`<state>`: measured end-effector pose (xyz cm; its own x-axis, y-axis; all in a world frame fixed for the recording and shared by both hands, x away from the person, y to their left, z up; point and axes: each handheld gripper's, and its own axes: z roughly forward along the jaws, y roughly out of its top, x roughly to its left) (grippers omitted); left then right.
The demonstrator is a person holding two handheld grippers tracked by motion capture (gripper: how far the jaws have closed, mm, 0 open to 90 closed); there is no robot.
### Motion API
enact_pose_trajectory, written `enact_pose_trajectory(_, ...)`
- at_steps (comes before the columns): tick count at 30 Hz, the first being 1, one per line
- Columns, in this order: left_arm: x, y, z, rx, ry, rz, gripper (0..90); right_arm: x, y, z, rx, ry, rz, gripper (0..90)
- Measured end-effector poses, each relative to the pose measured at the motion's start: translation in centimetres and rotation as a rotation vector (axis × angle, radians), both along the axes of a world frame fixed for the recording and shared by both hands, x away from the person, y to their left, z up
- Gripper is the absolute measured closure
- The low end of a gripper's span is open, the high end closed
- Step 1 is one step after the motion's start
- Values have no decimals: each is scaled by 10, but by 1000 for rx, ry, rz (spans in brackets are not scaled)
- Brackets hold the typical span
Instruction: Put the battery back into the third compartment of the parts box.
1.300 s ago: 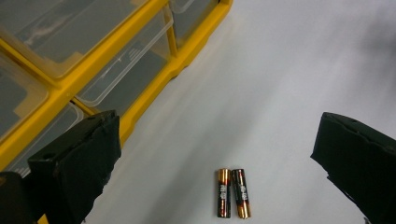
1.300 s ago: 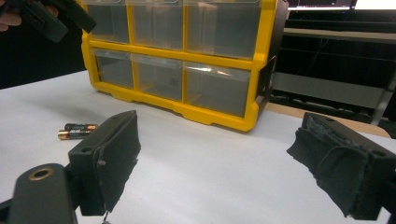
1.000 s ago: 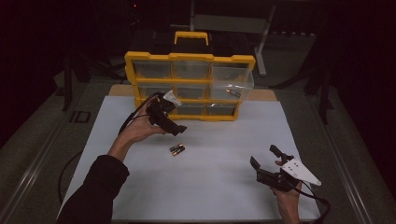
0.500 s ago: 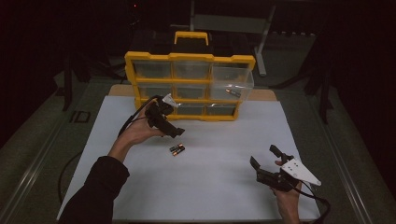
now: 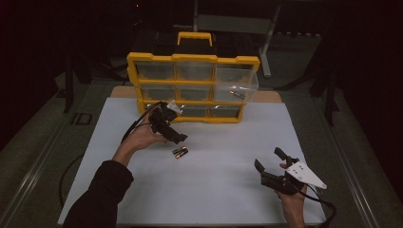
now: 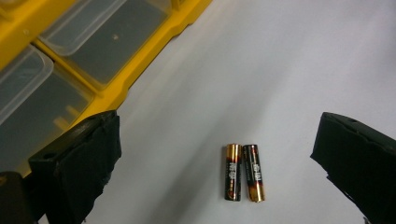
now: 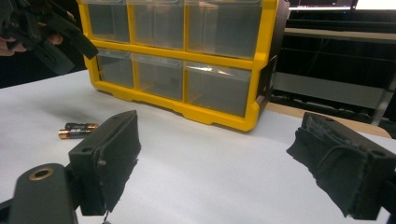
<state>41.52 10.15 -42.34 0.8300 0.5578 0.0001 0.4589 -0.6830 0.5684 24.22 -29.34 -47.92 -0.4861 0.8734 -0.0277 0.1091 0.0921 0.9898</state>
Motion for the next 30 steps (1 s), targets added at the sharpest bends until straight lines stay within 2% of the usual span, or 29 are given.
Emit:
enact_pose_trajectory(16,0,-3,-14,39,18,1,19,0,0,0,-6,1,-3,132)
enact_pose_trajectory(30,0,-6,-24,50,35,5,20,0,0,0,-7,0,-3,133)
